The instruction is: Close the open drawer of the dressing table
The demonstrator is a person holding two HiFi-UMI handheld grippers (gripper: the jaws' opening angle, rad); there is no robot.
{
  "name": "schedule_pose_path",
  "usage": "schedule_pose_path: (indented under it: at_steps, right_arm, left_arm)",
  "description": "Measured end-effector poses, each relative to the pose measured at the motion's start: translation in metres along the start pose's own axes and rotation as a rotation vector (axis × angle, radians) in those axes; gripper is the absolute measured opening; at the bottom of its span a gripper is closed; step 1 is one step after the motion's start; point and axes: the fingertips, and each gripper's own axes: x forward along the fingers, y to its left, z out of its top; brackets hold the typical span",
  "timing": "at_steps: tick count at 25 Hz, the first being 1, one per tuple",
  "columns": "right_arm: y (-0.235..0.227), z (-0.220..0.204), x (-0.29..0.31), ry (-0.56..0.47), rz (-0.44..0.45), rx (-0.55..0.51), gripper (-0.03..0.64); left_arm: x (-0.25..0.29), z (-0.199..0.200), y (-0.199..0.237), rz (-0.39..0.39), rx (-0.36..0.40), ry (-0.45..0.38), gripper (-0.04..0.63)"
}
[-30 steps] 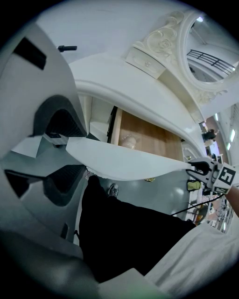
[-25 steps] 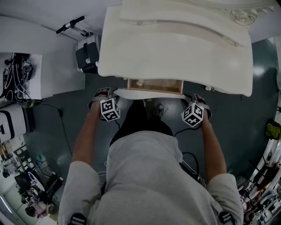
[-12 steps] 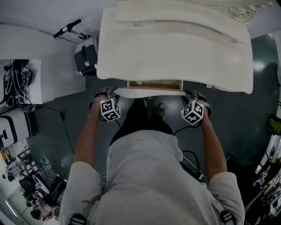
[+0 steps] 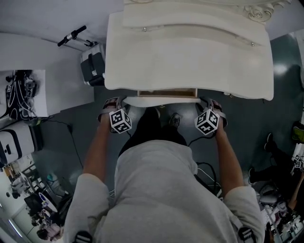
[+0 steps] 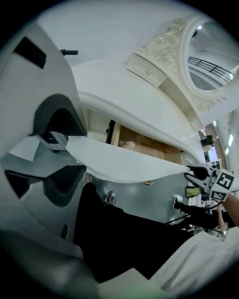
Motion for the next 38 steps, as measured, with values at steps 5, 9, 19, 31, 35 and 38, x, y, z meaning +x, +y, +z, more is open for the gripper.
schedule_pose_path:
  at_steps: [5,9,19,31,35,38]
  right_arm:
    - [-0.005,0.000,0.001,-0.010,-0.037,0.073,0.131]
    - [-0.008,0.001,0.004,-0.020,-0.070,0.075,0.132]
    - [-0.015,0.002,0.004,-0.021,-0.099,0.121,0.133]
    - [-0.024,0.005,0.004,-0.052,-0.125,0.282,0.133]
    - [-0.028,0.005,0.005,-0.081,-0.134,0.377,0.129]
    - [-0.031,0.006,0.006,-0.088,-0.145,0.407,0.127]
  left_arm:
    - [0.002,0.000,0.004,0.010,-0.013,0.009,0.196]
    - [0.004,0.001,0.009,0.025,-0.031,0.014,0.199]
    - [0.003,0.001,0.016,0.087,-0.123,0.030,0.206]
    - [0.002,-0.003,0.028,0.155,-0.305,0.000,0.209]
    - [0.003,-0.004,0.032,0.170,-0.378,-0.017,0.207]
    - [0.004,-0.004,0.034,0.183,-0.420,-0.025,0.201]
